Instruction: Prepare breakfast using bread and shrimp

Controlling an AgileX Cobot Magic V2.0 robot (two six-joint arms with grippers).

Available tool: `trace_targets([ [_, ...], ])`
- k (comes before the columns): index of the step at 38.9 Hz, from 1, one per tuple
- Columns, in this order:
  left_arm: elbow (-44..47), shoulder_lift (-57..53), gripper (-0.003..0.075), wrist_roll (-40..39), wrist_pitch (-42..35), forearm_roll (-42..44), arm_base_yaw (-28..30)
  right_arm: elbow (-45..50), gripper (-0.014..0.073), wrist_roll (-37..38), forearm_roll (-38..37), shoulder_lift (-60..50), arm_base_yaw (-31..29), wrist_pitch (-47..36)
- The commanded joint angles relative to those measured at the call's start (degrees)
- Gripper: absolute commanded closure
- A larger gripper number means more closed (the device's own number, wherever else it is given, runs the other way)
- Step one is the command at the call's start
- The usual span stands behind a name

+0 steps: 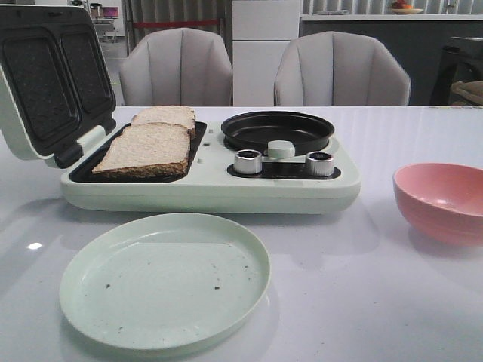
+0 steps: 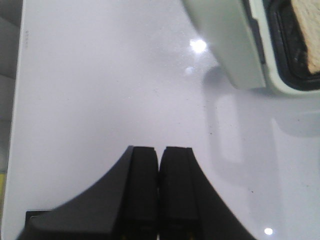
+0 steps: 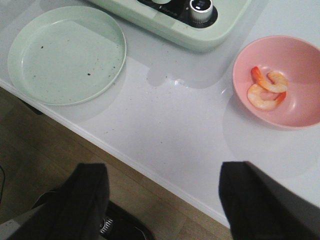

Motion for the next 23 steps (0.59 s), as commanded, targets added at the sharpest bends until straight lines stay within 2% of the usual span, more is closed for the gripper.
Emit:
trace_targets([
  [1,-4.23,0.92,0.0612,7.04,-5.18,-8.89,8.62,-1.51,0.0026,0.05,0.33,-0.12,-0.16,-3.65],
  [5,-7.10,4.15,0.0612,13.66,-7.91,-20.86,17.01,-1.51,0.0026,0.05,0.33,-0.12,-0.16,-3.58],
  [11,-11.48,10.27,0.0612,19.73,-8.62,-33.85,24.24,-1.51,0.0026,0.05,0.33,-0.12,-0.16,-3.58],
  [16,-15.44,15.79,0.0612,20.00,-9.49,-39.51,26.66,-1.51,0.0026,0.05,0.33,-0.12,-0.16,-3.58],
  [23,-20.58,22.71,0.0612,20.36,-9.33,-44.76,26.83,-1.51,0.0026,0.05,0.33,-0.12,-0.16,-3.58],
])
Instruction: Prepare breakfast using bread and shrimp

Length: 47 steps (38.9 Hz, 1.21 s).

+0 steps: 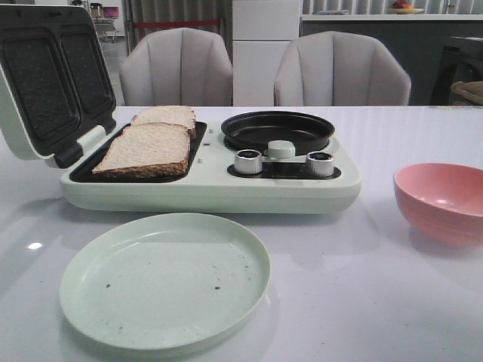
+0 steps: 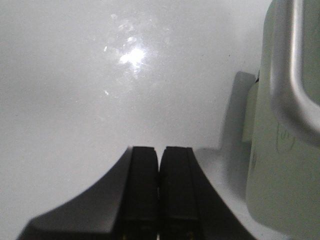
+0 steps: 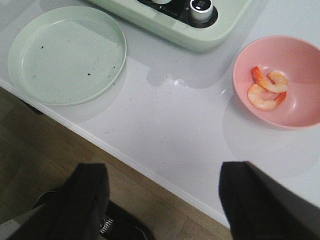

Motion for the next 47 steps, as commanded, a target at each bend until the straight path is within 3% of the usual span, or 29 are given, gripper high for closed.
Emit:
trace_targets([
  [1,-4.45,1.42,0.0612,1.01,-3.45,-6.08,-0.01,-1.51,0.0026,0.05,0.31,-0.12,-0.16,-3.58],
  [10,-5.33,5.60,0.0612,12.41,0.44,-27.93,-0.11,-1.51,0.0026,0.05,0.31,-0.12,-0.16,-3.58],
  [18,-5.33,5.84,0.0612,16.24,4.38,-38.31,-0.11,-1.51,0.0026,0.05,0.31,-0.12,-0.16,-3.58],
  [28,-4.47,5.06,0.0612,23.67,9.92,-40.83,-2.06,-1.51,0.0026,0.05,0.31,-0.12,-0.16,-3.53],
  [38,5.66,-1.27,0.0612,28.06,3.94,-40.94,-9.09,-1.51,0.0026,0.05,0.31,-0.12,-0.16,-3.48],
  [47,14.92,-9.52,0.0612,32.44,-2.15,-38.80,-19.55,-1.51,0.0026,0.05,0.31,-0.12,-0.16,-3.48],
])
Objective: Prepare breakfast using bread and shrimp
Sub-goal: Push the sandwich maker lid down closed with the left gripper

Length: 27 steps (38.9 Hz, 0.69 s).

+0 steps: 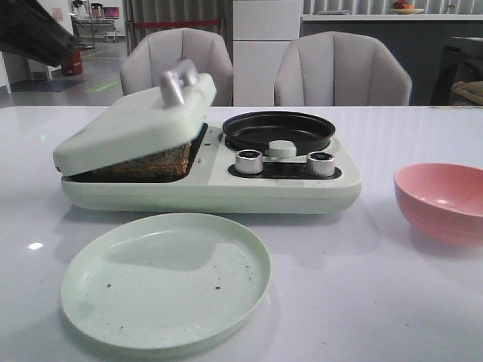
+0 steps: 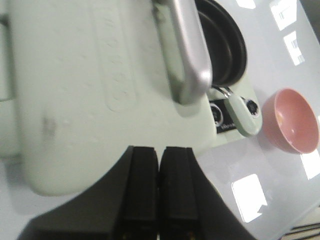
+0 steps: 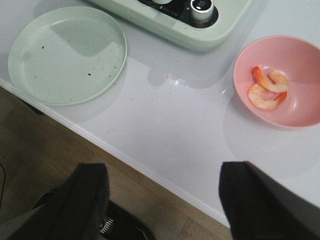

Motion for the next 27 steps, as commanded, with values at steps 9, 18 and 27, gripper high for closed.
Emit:
trace_targets([
  [9,8.35,-13.81,0.0613,1.48,-9.72,3.49,-14.85,-1.51,0.0026,-0.10,0.21,-0.12,-0.16,-3.48],
  [18,14.31,-21.47,0.0616,1.48,-9.85,10.46,-26.45,-1.51,0.0026,-0.10,0.21,-0.12,-0.16,-3.48],
  [27,17.09,-28.80,0.0616,-13.00,-10.11,24.91,-30.82,-1.51,0.0026,-0.10,0.21,-0.12,-0.16,-3.44],
])
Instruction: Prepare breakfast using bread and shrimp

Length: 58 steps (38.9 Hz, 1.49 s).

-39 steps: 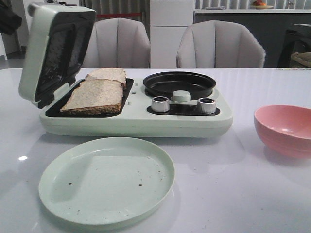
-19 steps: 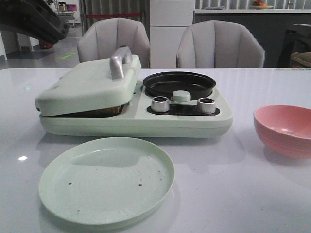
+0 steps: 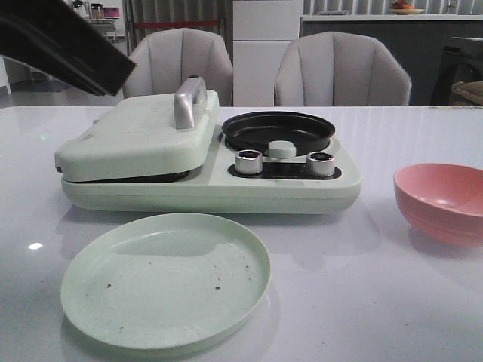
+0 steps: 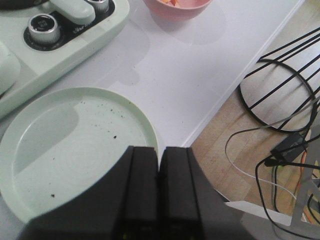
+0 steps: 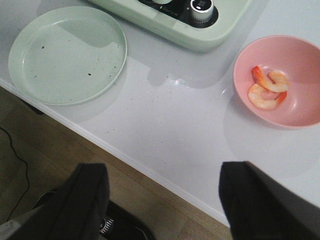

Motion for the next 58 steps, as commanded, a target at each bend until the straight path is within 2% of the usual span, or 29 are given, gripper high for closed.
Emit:
trace_targets([
  [1,-0.94,-4.53,0.0616,-9.61,-2.32,7.86,-0.77,-1.51,0.0026,-0.10,0.21,-0.12,-0.16,-3.44],
  [6,0.05,-9.80,0.0616,-23.71,-2.43,21.65,-0.77,-1.51,0.0026,-0.10,0.21,-0.12,-0.16,-3.44],
  [9,1.20,-13.36,0.0616,-27.72,-2.56,26.52,-0.77,-1.51,0.0026,-0.10,0.21,-0.12,-0.16,-3.44],
  [24,5.37,-25.36,0.0621,-28.13,-3.06,26.94,-0.77,-1.51,0.0026,-0.10,0.21,-0.12,-0.16,-4.26],
  [49,5.37,-26.08,0.0621,-28.13,-3.09,26.82,-0.77,-1.51,0.0026,-0.10,0.21,0.00,-0.16,-5.19],
  [58,5.37,-26.08,0.0621,-28.13,-3.09,26.82,-0.77,-2.16,0.0026,1.27,-0.89,5.39,-0.24,-4.75],
])
